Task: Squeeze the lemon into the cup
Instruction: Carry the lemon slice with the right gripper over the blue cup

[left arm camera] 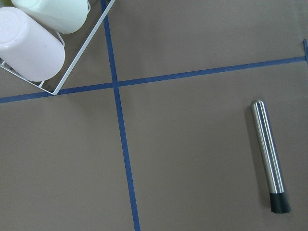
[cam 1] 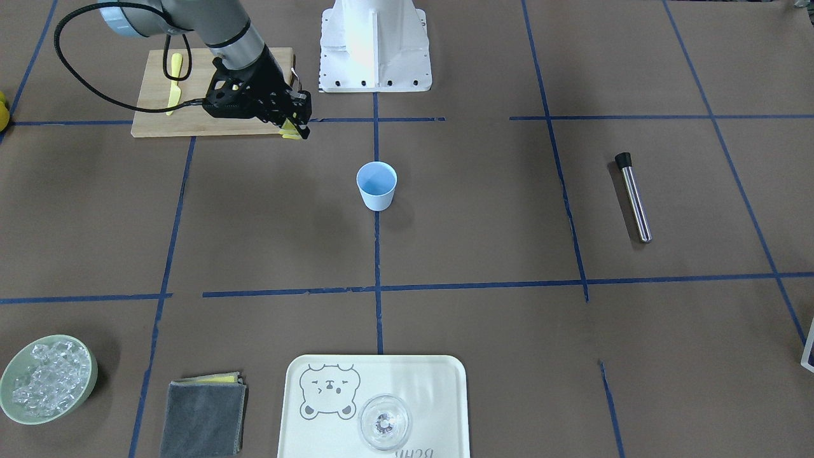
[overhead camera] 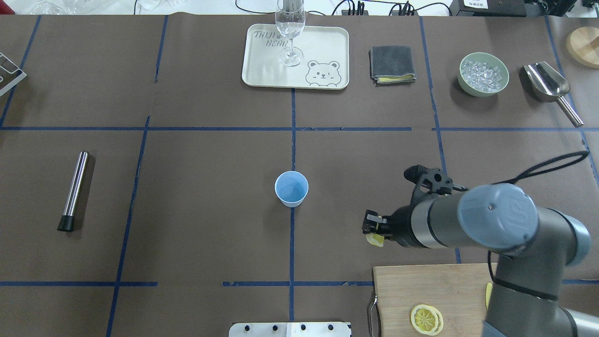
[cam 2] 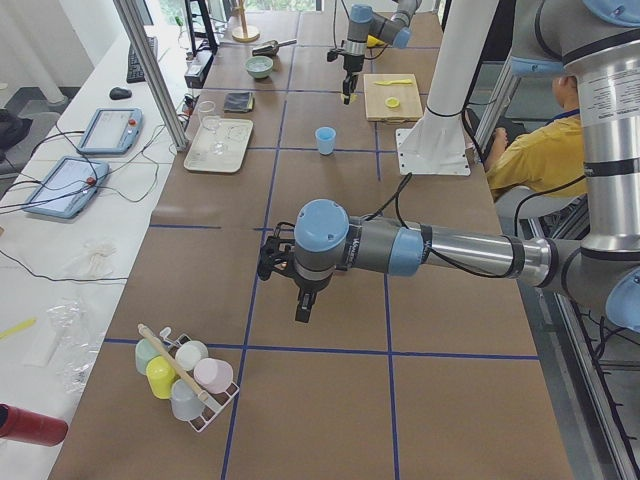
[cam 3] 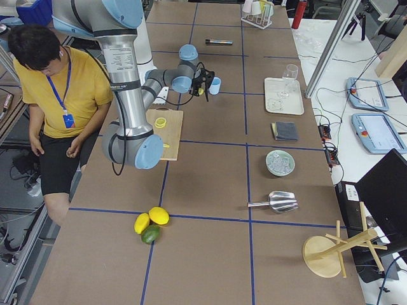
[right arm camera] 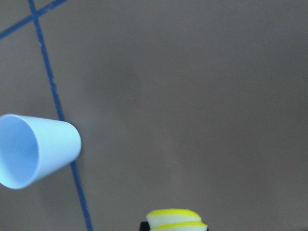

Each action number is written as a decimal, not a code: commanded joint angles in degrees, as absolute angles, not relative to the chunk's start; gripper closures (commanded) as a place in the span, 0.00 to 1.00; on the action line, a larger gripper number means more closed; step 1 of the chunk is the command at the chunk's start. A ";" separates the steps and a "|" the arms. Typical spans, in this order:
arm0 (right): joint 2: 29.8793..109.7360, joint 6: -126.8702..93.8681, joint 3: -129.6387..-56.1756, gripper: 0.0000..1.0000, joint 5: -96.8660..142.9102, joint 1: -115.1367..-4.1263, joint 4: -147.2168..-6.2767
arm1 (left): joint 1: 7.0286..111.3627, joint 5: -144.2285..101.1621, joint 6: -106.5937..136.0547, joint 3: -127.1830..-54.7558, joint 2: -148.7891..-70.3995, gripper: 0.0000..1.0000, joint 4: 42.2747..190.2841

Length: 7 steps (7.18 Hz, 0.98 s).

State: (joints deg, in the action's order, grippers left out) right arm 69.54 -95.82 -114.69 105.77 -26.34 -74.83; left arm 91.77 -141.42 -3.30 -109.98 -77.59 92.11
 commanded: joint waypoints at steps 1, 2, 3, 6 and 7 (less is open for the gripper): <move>56.83 -96.32 -103.85 0.58 106.70 -28.74 -75.94 | 91.76 -141.50 -3.34 -109.86 -77.52 0.00 92.11; 55.82 -96.24 -102.41 0.57 106.61 -28.65 -75.94 | 91.76 -141.50 -3.34 -109.86 -77.52 0.00 92.02; 54.85 -96.15 -101.35 0.54 106.52 -28.57 -75.94 | 91.76 -141.50 -3.34 -109.86 -77.35 0.00 92.02; 51.59 -96.33 -97.47 0.52 106.52 -28.04 -75.85 | 91.76 -141.50 -3.34 -110.04 -76.73 0.00 92.11; 51.77 -96.50 -97.47 0.51 106.52 -26.99 -75.85 | 91.76 -141.50 -3.34 -109.95 -76.73 0.00 92.11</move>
